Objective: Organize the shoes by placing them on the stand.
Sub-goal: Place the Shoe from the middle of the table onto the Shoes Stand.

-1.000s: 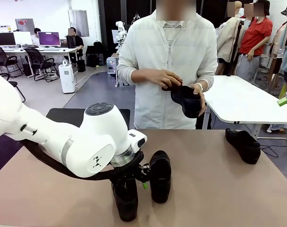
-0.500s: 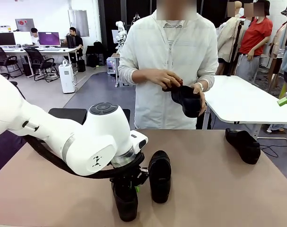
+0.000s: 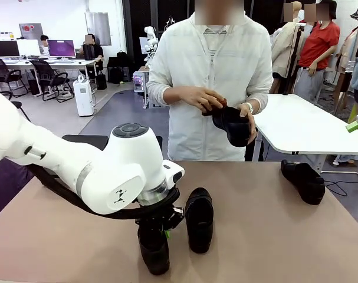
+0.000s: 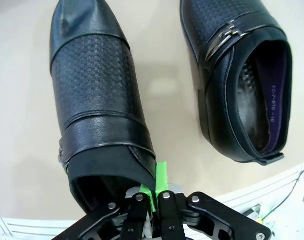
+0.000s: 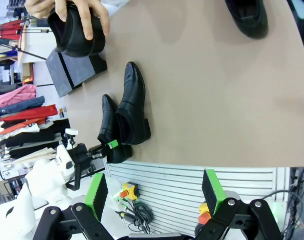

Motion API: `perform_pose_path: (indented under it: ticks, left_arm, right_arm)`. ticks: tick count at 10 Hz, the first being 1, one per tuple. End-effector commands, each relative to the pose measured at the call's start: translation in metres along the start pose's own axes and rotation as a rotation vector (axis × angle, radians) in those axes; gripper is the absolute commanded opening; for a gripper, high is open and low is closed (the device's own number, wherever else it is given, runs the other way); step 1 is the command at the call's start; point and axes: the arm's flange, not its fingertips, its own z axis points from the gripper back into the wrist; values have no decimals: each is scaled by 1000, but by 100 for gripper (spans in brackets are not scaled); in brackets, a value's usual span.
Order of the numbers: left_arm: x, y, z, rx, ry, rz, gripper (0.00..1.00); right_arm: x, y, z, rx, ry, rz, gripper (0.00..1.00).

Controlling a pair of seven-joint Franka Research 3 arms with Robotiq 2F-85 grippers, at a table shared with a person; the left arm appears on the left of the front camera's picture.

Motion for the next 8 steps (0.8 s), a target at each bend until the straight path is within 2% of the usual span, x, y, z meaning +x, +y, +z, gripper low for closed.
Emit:
perform_pose_path:
  ticks: [1, 3, 5, 7, 8]
  left_arm:
    - [-3, 14, 41, -15, -20, -97, 0]
    - [-14, 49, 97, 26, -38, -285, 0]
    - [-33, 88, 141, 54, -107, -368, 0]
    - [-36, 125, 166, 69, -295, -278, 0]
    - [-32, 144, 173, 40, -316, -169, 0]
  right_arm:
    - [1, 1, 2, 13, 1, 8, 100]
    - [1, 1, 2, 13, 1, 8, 100]
    - [1, 1, 2, 13, 1, 8, 100]
    - [1, 1, 2, 13, 1, 8, 100]
    - [1, 1, 2, 13, 1, 8, 100]
